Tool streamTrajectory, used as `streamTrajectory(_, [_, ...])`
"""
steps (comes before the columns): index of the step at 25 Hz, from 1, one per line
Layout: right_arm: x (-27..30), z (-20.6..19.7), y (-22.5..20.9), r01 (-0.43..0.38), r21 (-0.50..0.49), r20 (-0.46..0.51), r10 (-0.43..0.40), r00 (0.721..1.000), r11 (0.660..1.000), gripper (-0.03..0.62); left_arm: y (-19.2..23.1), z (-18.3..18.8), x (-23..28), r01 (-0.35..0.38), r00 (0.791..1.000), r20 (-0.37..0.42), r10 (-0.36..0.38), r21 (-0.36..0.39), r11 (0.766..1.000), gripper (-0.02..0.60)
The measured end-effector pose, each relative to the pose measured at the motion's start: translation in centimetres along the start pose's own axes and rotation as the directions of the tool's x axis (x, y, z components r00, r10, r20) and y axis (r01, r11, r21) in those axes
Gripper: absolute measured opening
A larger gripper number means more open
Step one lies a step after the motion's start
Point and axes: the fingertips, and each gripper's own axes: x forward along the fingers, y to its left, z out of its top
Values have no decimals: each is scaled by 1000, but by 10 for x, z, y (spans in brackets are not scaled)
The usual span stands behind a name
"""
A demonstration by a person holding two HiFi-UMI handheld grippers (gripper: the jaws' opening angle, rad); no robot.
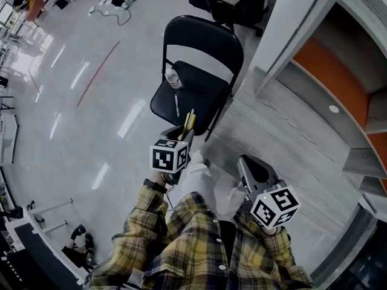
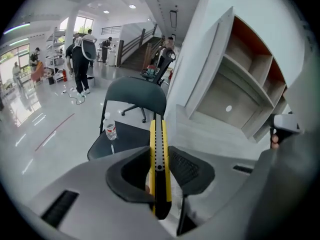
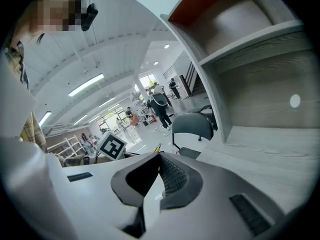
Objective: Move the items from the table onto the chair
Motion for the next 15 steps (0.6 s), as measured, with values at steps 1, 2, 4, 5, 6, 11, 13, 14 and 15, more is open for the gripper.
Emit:
streamTrajectory(1, [16, -1, 2, 8, 8, -4, -8, 1000, 1000, 17, 14, 2, 9, 7, 1000, -11, -7, 3, 1000, 117])
streamTrajectory(2, [32, -4, 5, 16, 16, -10, -16, 1000, 1000, 17, 27, 4, 19, 15, 1000, -21, -14, 6, 1000, 118])
streamTrajectory(4, [62, -13, 10, 33, 33, -28, -32, 999, 999, 17, 50, 3, 39, 35, 998, -46, -34, 14, 999, 118])
streamTrajectory(5, [77, -17, 12, 42, 41, -38, -40, 998, 998, 17, 61, 2, 51, 46, 997, -61, -45, 19, 999, 118])
streamTrajectory(6, [91, -21, 14, 50, 48, -47, -48, 998, 998, 17, 70, 0, 63, 58, 996, -76, -56, 24, 998, 118])
streamTrajectory(11, [164, -32, 5, 68, 75, -80, -62, 995, 995, 17, 101, -19, 135, 97, 984, -152, -93, 25, 995, 117])
streamTrajectory(13, [190, -37, 1, 62, 80, -88, -55, 995, 995, 17, 109, -30, 161, 101, 980, -176, -97, 15, 995, 118])
streamTrajectory(14, [203, -40, -2, 55, 84, -91, -48, 995, 995, 17, 114, -35, 174, 101, 978, -186, -97, 9, 995, 118])
streamTrajectory(15, [216, -42, -4, 47, 89, -94, -39, 995, 995, 17, 118, -40, 187, 99, 976, -195, -96, 5, 995, 118])
